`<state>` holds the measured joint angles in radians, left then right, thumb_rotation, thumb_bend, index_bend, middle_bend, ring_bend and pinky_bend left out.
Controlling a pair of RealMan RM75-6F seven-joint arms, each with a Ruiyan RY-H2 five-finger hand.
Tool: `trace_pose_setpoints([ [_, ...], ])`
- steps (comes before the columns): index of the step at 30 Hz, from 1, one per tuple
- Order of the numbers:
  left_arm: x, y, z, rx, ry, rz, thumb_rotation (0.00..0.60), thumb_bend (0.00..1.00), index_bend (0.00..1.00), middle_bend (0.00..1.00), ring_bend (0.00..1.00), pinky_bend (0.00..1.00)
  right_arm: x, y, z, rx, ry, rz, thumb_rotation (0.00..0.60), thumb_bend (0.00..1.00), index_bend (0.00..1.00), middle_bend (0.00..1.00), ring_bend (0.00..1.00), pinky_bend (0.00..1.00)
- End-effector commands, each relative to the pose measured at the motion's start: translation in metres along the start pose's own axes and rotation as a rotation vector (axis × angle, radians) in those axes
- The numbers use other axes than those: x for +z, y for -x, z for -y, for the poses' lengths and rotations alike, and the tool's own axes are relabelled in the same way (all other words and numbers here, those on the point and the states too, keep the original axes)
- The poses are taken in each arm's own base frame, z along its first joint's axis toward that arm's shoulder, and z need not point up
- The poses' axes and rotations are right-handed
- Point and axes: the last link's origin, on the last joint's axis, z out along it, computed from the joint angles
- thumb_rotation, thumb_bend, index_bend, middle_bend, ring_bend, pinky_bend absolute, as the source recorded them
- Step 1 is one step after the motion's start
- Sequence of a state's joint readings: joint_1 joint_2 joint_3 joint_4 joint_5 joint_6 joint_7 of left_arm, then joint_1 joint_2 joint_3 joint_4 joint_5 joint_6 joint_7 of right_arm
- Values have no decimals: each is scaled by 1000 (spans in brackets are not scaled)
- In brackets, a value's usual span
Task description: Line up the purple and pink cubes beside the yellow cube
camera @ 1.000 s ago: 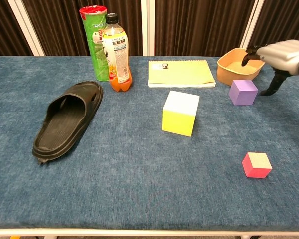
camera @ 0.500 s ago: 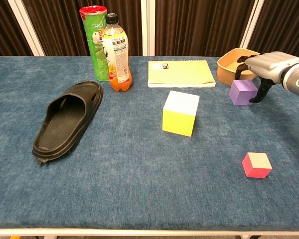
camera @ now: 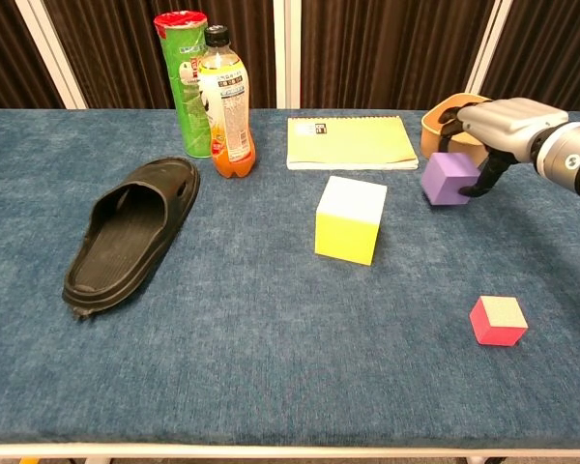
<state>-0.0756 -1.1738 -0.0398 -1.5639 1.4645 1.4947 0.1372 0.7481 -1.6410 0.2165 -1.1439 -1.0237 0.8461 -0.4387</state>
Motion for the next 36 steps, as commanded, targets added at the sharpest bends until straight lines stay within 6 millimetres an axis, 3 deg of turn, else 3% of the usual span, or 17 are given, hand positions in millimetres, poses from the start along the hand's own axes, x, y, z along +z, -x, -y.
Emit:
trace_pose_setpoints([
  [1,-1,0,0,-2,0,-2,600,4,216,216,149,170,-24,-7,7,22,-37,22,600,232,550,65,0,0],
  [7,-2,0,0,-12,3,-6,600,4,215,216,149,169,-43,-3,25,57,-58,92,600,232,559,64,0,0],
  [12,-5,1,2,-17,0,-4,600,4,215,216,149,169,-46,2,37,79,-48,115,600,233,563,62,0,0],
  [36,-8,6,9,-40,-13,5,600,4,216,216,149,170,-28,2,95,23,-76,71,600,230,566,61,0,0],
])
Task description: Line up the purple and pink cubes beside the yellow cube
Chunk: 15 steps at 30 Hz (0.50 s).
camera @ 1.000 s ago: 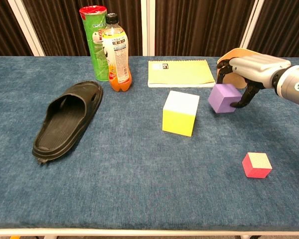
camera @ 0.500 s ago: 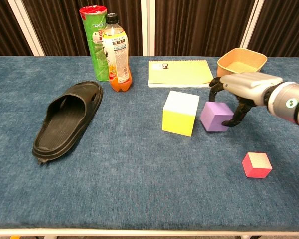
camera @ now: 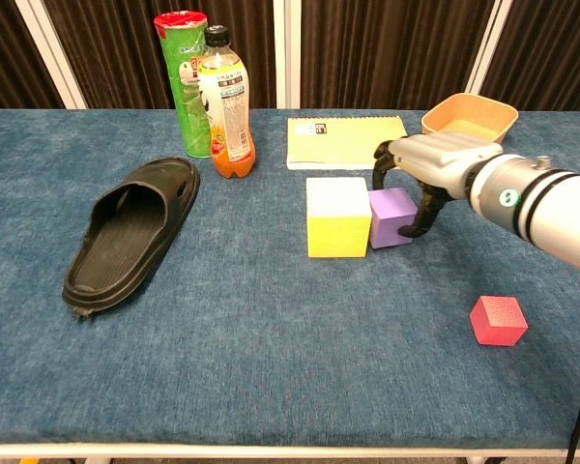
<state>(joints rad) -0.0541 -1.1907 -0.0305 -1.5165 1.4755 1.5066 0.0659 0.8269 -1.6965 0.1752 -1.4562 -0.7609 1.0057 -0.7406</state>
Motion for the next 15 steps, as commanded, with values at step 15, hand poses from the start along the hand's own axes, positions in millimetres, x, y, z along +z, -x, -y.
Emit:
trace_pose_setpoints([
  [15,-1,3,4,-4,-7,7,600,4,215,216,149,170,9,10,5,20,28,3,600,226,508,51,0,0],
])
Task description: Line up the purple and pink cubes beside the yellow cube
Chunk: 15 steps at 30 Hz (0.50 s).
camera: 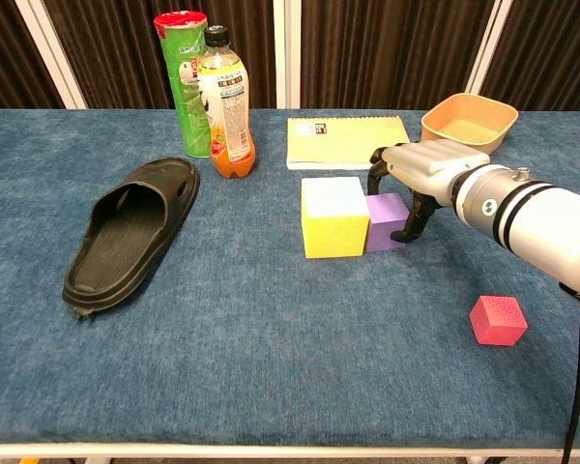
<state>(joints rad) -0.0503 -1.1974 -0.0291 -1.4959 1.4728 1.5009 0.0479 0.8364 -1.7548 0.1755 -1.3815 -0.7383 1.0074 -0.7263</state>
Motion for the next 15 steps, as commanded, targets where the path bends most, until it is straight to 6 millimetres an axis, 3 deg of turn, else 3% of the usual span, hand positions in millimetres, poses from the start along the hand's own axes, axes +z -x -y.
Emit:
trace_pose_setpoints([
  [1,0,0,0,0,-1,0,600,4,215,215,149,170,1,-1,2,6,1,-9,600,225,507,51,0,0],
  [11,-1,1,2,-2,-4,2,600,4,215,216,149,170,1,2,4,1,3,-10,600,218,423,42,0,0],
  [15,-1,1,2,-2,-3,-1,600,4,215,216,149,169,0,3,3,1,2,-7,600,218,328,36,0,0],
])
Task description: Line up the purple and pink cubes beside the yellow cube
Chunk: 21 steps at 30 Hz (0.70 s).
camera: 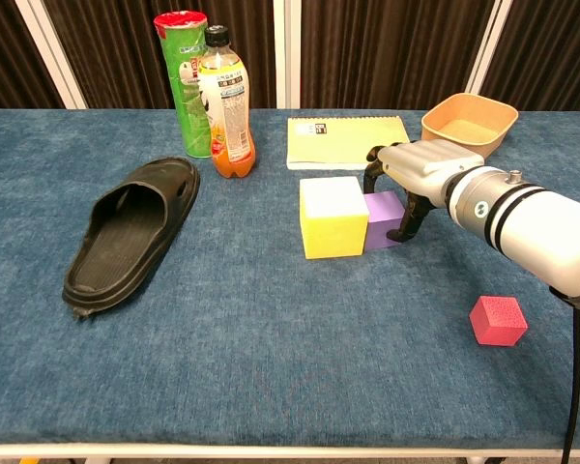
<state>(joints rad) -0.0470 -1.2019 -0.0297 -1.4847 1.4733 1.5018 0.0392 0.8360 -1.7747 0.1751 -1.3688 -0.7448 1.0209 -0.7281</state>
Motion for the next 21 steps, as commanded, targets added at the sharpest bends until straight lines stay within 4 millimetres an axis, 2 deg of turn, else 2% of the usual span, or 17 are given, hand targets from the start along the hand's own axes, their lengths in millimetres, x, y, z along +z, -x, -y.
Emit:
trace_pose_setpoints([
  [1,0,0,0,0,1,-1,600,4,216,216,149,169,-1,0,-1,2,0,3,600,217,304,35,0,0],
  [9,0,-1,-1,2,6,-4,600,4,216,216,149,170,-6,-3,-4,11,-5,-1,600,218,213,29,0,0],
  [13,0,-3,-1,3,6,-10,600,4,216,216,149,170,-19,-15,-13,5,-25,-38,600,218,182,21,0,0],
  [16,0,-4,-1,4,3,-13,600,4,216,216,149,170,-42,-30,-30,13,-52,-78,600,220,182,21,0,0],
  [21,1,-6,-3,9,8,-17,600,4,215,216,149,170,-98,-44,-68,48,-92,-113,600,222,213,28,0,0],
])
